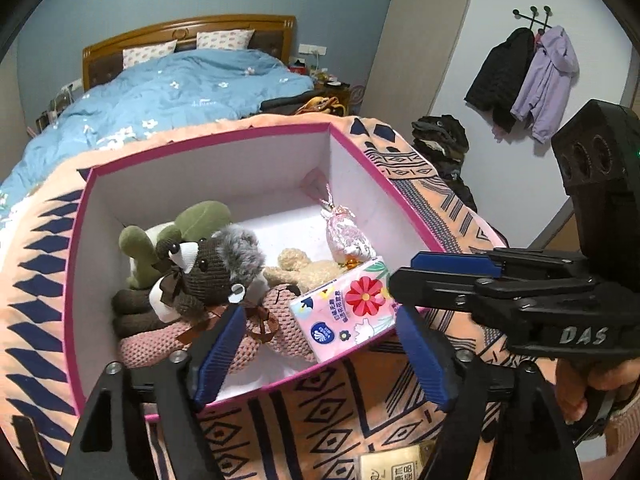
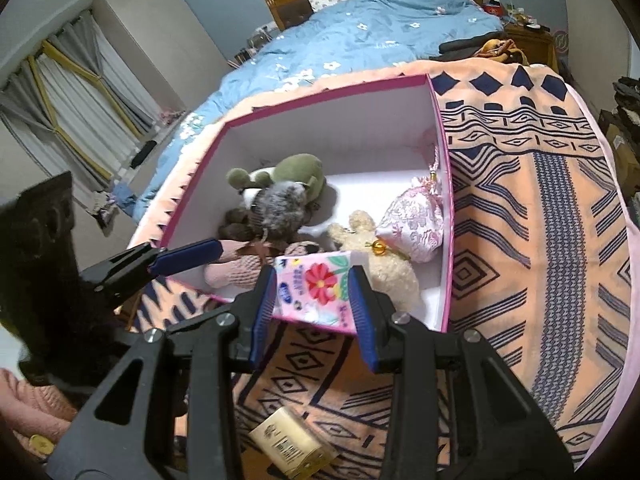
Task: Organize objects
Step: 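Move the right gripper down to the cream tissue pack on the blanket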
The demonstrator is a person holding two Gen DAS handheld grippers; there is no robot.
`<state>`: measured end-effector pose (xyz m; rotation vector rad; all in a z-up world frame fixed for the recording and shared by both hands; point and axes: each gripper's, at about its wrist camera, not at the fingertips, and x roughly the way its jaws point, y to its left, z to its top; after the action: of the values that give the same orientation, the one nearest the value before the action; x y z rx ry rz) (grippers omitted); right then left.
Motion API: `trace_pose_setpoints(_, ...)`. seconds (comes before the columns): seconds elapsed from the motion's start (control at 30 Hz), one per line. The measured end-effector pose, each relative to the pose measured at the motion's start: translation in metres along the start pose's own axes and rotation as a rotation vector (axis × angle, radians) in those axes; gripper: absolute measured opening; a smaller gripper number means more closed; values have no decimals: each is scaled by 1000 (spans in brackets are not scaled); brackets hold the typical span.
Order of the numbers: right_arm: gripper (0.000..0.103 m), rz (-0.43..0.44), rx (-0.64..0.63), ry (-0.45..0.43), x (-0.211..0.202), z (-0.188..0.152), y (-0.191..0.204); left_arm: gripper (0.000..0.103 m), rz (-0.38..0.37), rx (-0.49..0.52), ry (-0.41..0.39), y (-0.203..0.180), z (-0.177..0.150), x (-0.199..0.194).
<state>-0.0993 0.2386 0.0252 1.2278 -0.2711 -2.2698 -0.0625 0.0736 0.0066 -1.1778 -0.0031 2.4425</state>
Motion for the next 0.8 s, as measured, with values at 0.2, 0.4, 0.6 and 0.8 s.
trace_pose_setpoints(0.2, 45, 73, 1, -4, -22, -14, 0, 87, 10, 21, -9, -3, -4, -8)
trace_pose_setpoints(0.4, 58, 85, -10, 67, -20, -45, -1, 102, -14, 50, -40, -8, -17, -24)
trace_pose_setpoints(0.6, 58, 77, 52, 216, 9, -88, -13, 102, -53, 117, 12, -18, -41, -27)
trace_pose_setpoints(0.8, 58, 69, 125, 315, 28, -121, -23, 99, -57, 136, 147, -20, -73, -2)
